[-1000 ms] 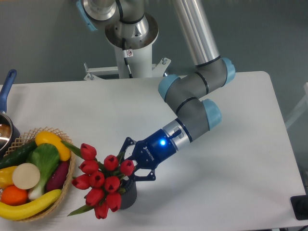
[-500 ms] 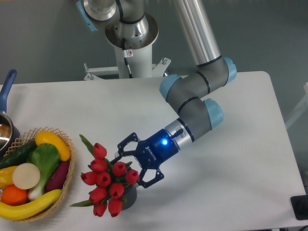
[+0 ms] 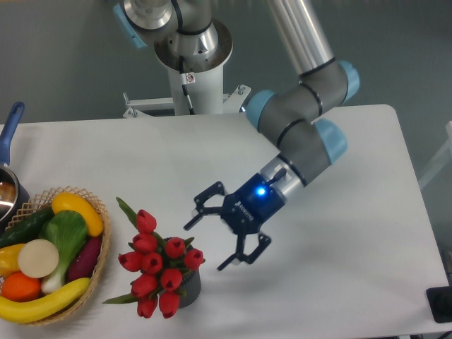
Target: Insert the flowers into the vase
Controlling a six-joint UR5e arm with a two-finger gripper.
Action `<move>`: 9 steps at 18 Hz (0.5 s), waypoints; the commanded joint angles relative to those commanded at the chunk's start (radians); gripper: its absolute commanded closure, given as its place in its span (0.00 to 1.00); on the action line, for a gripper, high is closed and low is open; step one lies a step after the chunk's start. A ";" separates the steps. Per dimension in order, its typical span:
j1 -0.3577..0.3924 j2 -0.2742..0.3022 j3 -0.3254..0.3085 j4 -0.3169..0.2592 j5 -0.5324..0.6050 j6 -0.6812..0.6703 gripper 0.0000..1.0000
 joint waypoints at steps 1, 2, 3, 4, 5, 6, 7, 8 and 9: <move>0.006 0.018 0.006 0.000 0.018 0.008 0.00; 0.006 0.032 0.017 -0.002 0.040 0.015 0.00; 0.011 0.038 0.034 -0.002 0.075 0.018 0.00; 0.024 0.042 0.043 -0.002 0.123 0.020 0.00; 0.043 0.060 0.046 -0.002 0.175 0.022 0.00; 0.060 0.084 0.046 0.000 0.222 0.022 0.00; 0.081 0.104 0.049 -0.002 0.265 0.022 0.00; 0.098 0.120 0.052 -0.002 0.302 0.020 0.00; 0.113 0.134 0.055 -0.003 0.343 0.020 0.00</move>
